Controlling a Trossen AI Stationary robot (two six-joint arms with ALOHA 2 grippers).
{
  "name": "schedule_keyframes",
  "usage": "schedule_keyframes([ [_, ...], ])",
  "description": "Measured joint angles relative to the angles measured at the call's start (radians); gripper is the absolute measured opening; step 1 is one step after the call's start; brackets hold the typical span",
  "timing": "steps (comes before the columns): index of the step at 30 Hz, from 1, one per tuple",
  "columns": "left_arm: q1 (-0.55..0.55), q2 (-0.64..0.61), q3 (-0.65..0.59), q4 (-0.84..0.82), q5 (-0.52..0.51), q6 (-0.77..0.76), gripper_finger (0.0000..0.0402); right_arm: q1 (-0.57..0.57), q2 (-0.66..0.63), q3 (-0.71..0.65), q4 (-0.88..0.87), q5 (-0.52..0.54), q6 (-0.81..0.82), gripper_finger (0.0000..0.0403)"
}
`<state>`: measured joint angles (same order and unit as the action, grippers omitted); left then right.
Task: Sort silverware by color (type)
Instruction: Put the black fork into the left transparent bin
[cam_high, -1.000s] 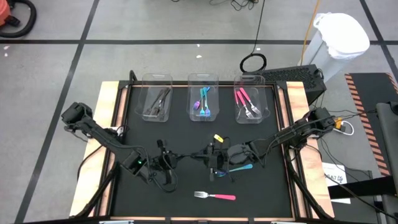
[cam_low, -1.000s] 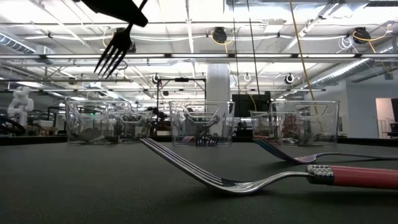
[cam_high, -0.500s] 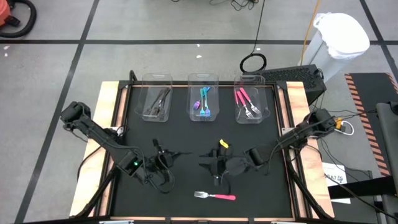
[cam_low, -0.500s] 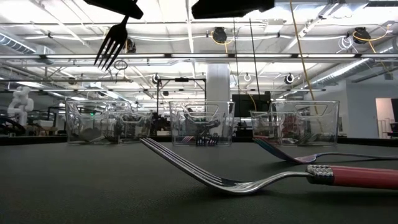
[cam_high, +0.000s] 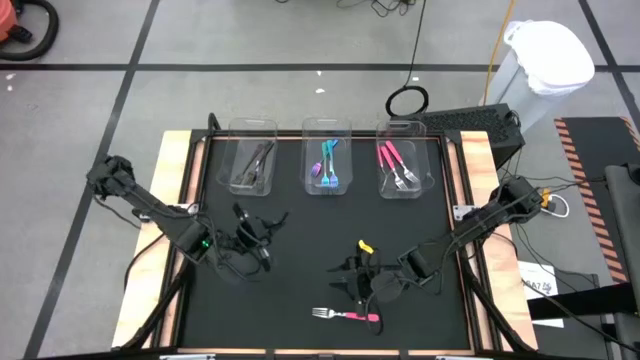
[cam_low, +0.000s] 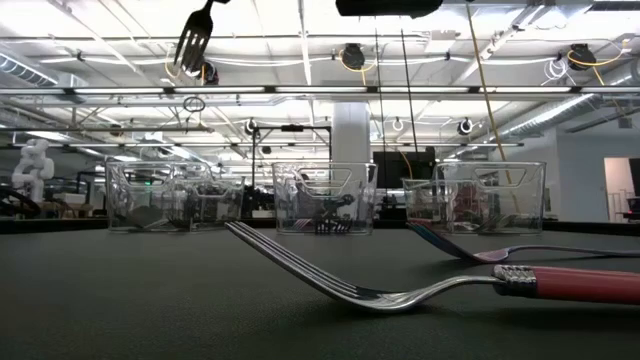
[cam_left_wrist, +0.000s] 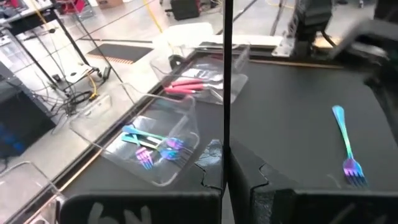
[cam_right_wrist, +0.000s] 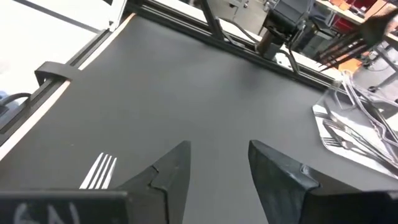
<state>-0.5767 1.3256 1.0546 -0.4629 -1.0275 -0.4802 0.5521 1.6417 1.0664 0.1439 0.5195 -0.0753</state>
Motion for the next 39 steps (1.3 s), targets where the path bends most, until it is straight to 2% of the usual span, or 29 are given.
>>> schedule_keyframes([
  [10,0.087,-0.144,0.000,-0.001,0.074,0.107,0.0002,0.034,0.000,0.000,-0.018,0.000,0.011,0.0155],
  [25,0.204,-0.258,0.000,0.000,0.236,0.238,0.0002,0.080,0.000,0.000,-0.011,0.003,0.012,0.0155],
  [30,0.217,-0.293,0.000,-0.002,0.242,0.305,0.0002,0.081,0.000,0.000,0.013,0.003,0.047,0.0155],
  [36,0.222,-0.314,0.000,-0.010,0.241,0.298,0.0006,0.081,0.000,0.000,0.012,-0.003,0.087,0.0155],
  [39,0.228,-0.313,0.000,-0.023,0.230,0.284,0.0007,0.081,0.000,0.000,0.011,-0.042,0.074,0.0155],
])
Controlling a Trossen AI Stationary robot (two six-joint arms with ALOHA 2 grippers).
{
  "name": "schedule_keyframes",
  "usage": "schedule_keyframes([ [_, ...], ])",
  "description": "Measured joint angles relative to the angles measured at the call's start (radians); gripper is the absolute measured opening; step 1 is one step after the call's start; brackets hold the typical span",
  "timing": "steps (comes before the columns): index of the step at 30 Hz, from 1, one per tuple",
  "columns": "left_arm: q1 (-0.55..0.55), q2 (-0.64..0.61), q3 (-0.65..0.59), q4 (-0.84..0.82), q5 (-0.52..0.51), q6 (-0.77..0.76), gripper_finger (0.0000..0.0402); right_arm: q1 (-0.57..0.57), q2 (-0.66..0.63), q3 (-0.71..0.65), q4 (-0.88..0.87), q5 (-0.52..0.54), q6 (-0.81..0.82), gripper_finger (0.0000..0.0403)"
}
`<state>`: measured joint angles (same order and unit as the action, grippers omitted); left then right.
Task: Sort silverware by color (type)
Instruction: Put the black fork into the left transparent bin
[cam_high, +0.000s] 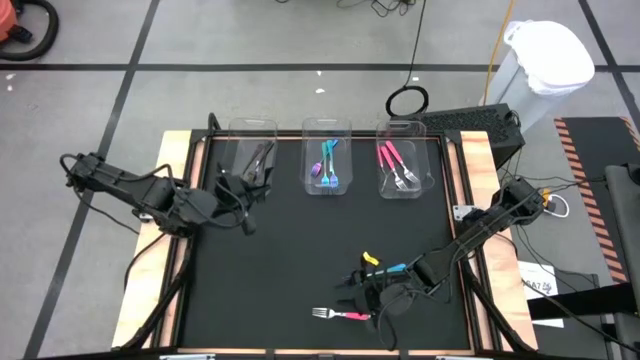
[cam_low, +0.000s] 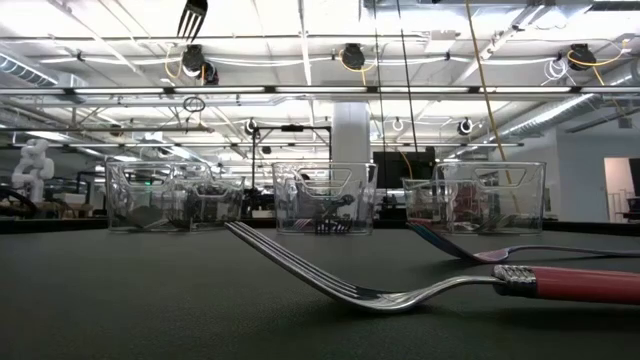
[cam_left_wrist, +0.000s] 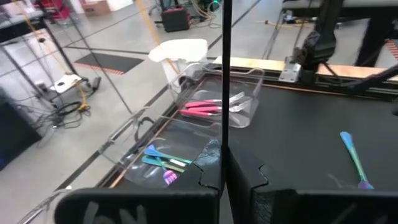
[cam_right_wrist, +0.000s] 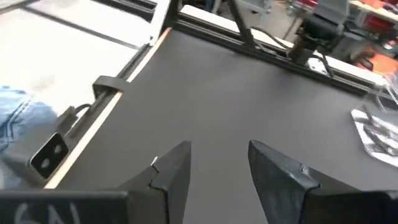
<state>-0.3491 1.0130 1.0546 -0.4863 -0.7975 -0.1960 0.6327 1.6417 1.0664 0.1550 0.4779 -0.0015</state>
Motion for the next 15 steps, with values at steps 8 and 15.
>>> schedule_keyframes([
  [8,0.036,0.003,0.000,-0.035,-0.044,-0.008,0.0009,0.000,0.000,0.000,-0.010,-0.019,-0.109,0.0155],
  [15,0.049,0.003,0.000,0.008,-0.044,-0.008,0.0010,0.000,0.000,0.000,-0.056,-0.025,-0.149,0.0155],
])
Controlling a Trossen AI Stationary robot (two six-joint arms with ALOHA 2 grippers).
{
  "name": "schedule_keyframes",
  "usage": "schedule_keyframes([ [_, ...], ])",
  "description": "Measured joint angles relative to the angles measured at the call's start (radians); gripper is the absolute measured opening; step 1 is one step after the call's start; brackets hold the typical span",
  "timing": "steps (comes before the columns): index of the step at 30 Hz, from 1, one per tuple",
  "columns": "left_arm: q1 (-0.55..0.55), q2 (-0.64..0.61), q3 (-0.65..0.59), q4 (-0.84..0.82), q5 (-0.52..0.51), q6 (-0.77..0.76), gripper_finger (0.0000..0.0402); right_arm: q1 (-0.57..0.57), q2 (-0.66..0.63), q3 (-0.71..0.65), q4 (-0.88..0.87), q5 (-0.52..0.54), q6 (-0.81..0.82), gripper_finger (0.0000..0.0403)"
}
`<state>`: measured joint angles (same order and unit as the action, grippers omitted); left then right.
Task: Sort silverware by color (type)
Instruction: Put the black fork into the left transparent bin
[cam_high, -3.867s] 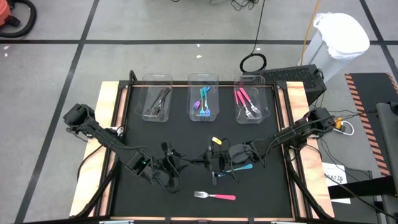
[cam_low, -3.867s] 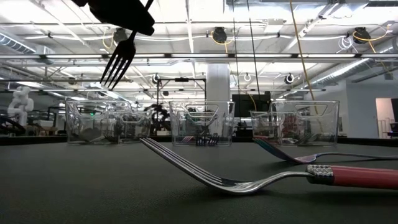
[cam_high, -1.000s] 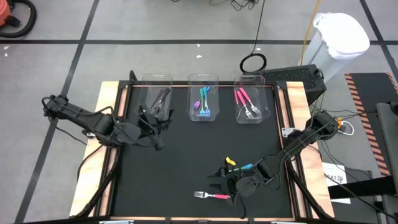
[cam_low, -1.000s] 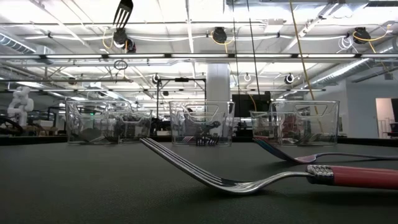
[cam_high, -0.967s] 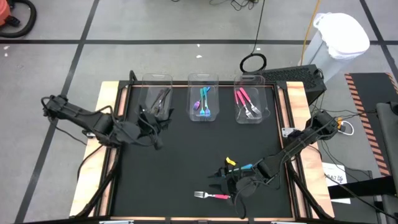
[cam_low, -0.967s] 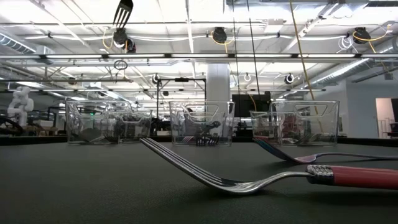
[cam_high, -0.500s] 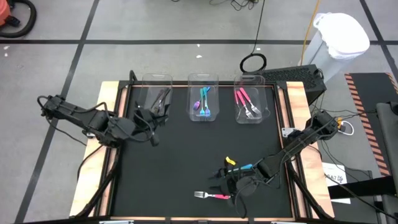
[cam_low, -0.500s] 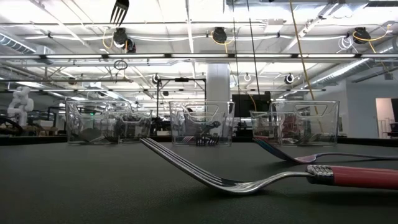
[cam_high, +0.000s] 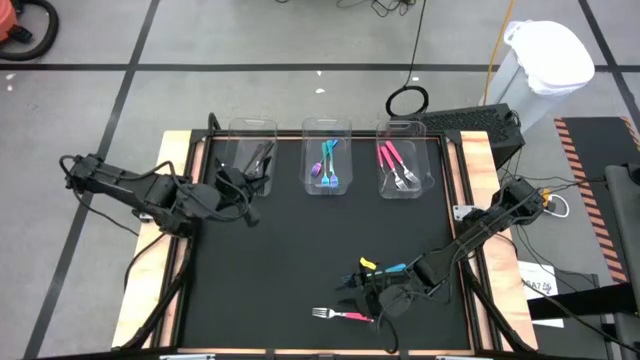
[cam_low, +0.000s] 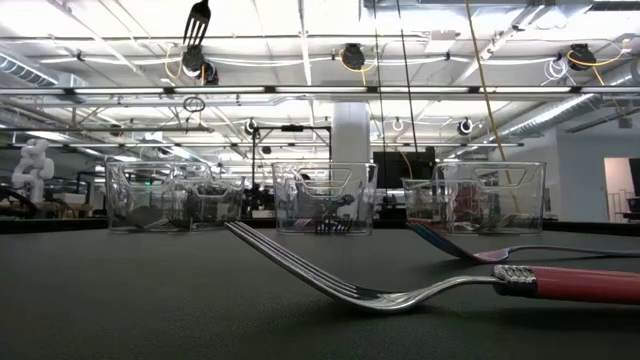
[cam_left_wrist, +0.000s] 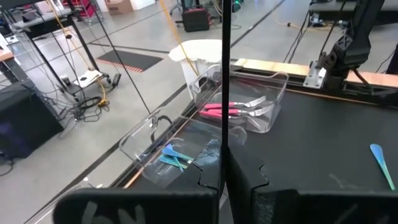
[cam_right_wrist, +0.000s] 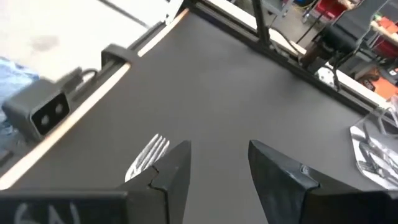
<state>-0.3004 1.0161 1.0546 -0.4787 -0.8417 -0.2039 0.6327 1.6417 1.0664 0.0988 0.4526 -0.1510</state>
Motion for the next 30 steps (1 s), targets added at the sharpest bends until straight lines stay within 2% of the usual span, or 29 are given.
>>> schedule_keyframes([
  [6,0.001,0.000,0.000,-0.001,-0.005,0.000,0.0010,0.000,0.000,0.000,-0.094,-0.008,-0.037,0.0155],
  [14,0.014,0.000,0.000,-0.006,-0.019,-0.027,0.0010,-0.003,0.000,0.000,-0.097,-0.009,-0.052,0.0155],
  [19,0.069,0.000,0.000,-0.016,-0.018,-0.062,0.0011,-0.003,0.000,0.000,-0.098,-0.009,-0.052,0.0155],
  [30,0.244,0.010,0.000,-0.084,0.125,-0.131,0.0011,-0.003,0.000,0.000,-0.105,-0.009,-0.032,0.0155],
])
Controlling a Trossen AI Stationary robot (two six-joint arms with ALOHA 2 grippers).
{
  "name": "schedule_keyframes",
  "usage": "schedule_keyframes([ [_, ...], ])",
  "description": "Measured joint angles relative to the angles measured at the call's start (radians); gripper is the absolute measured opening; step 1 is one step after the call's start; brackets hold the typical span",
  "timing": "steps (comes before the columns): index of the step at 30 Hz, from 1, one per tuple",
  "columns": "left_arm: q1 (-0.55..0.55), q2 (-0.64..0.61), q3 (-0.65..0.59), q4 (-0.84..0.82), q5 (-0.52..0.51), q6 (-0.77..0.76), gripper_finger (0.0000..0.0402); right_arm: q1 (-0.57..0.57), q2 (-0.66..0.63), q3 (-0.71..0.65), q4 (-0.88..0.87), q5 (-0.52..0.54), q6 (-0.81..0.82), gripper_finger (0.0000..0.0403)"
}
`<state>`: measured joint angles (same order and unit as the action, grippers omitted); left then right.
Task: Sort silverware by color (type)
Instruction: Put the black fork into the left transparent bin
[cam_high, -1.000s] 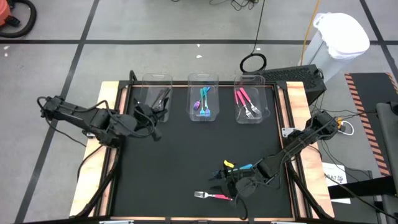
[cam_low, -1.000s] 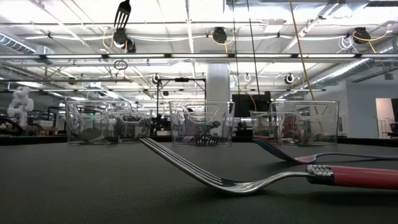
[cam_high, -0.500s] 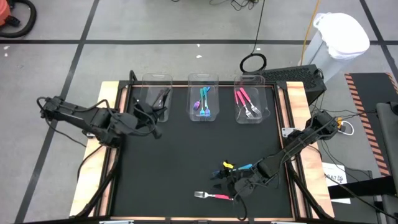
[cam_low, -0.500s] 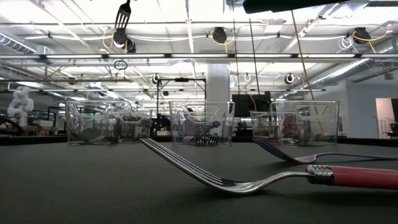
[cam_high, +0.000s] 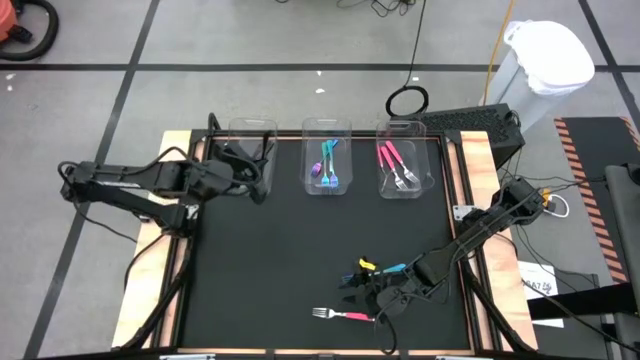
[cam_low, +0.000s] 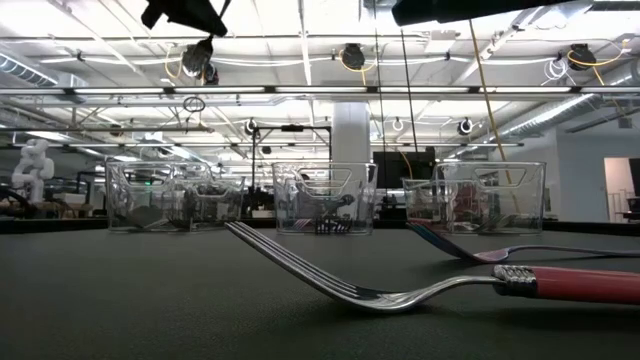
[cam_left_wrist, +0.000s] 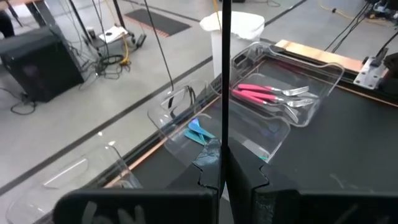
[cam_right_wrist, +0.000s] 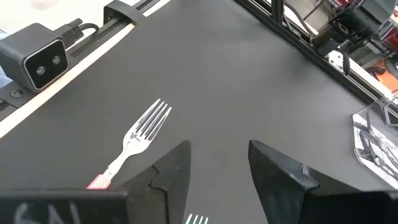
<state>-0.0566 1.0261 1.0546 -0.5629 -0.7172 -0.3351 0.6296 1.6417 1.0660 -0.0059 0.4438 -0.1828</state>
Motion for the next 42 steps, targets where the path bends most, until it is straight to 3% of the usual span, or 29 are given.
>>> schedule_keyframes([
  [10,0.096,0.017,-0.004,-0.037,0.051,0.012,0.0011,0.000,0.000,0.000,0.000,0.000,0.014,0.0155],
  [15,0.143,0.020,-0.064,-0.038,0.051,0.027,0.0011,0.000,0.000,0.000,-0.011,0.000,0.014,0.0155],
  [29,0.276,0.016,-0.192,0.180,0.148,0.110,0.0011,0.000,0.000,0.000,-0.027,0.000,0.014,0.0155],
  [42,0.438,0.032,-0.198,0.173,0.226,0.131,0.0011,0.000,0.000,0.000,-0.025,-0.001,0.030,0.0155],
])
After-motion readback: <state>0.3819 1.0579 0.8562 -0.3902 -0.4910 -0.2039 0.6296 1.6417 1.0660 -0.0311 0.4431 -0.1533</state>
